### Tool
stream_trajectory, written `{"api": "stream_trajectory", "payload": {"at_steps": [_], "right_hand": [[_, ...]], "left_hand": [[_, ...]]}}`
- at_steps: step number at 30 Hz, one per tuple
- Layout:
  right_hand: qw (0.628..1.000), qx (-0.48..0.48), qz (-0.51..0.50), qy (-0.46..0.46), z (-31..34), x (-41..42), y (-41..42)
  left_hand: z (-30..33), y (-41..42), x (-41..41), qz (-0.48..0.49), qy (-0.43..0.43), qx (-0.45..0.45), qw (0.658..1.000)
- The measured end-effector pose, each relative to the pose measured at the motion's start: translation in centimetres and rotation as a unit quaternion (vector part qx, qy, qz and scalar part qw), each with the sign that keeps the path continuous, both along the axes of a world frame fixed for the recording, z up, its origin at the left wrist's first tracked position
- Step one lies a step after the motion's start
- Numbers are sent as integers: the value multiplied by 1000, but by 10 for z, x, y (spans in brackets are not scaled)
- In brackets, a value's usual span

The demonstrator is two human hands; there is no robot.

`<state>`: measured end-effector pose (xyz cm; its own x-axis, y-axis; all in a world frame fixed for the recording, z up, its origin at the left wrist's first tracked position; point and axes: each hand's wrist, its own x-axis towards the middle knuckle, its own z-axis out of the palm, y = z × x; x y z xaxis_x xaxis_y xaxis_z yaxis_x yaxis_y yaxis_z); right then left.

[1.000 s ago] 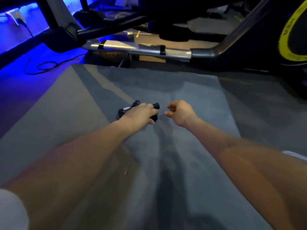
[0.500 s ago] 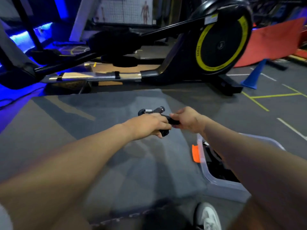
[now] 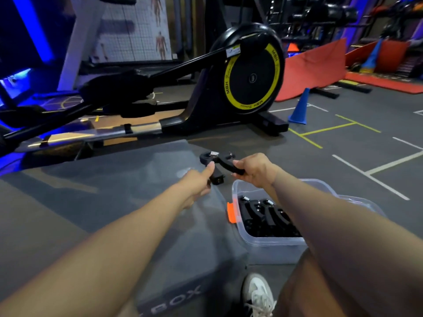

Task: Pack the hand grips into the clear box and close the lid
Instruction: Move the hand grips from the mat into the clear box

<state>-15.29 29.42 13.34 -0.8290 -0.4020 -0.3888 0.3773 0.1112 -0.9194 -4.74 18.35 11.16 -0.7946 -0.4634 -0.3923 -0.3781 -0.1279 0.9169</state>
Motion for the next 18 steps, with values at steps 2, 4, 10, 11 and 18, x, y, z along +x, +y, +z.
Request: {"api": "stream_trajectory", "payload": {"at_steps": [2,4,10,11,18], "right_hand": [[1000,-1,6,10,-1,4,7],[1000,2,-2,22,-4,0,15],[977,164,60,122,-9,-26,43],[963,210,83,149,-8,-29,46],[867,400,186,232,-21,-69,77]], "left_hand": [[3,8,-13,27,37,68,997],[5,18,-25,30,47,98,994],[-17,31,-57,-4,24,70,997],[-19,33,-62,-10,19,54,998],[-35,64,-98,-64,12,27,998]]}}
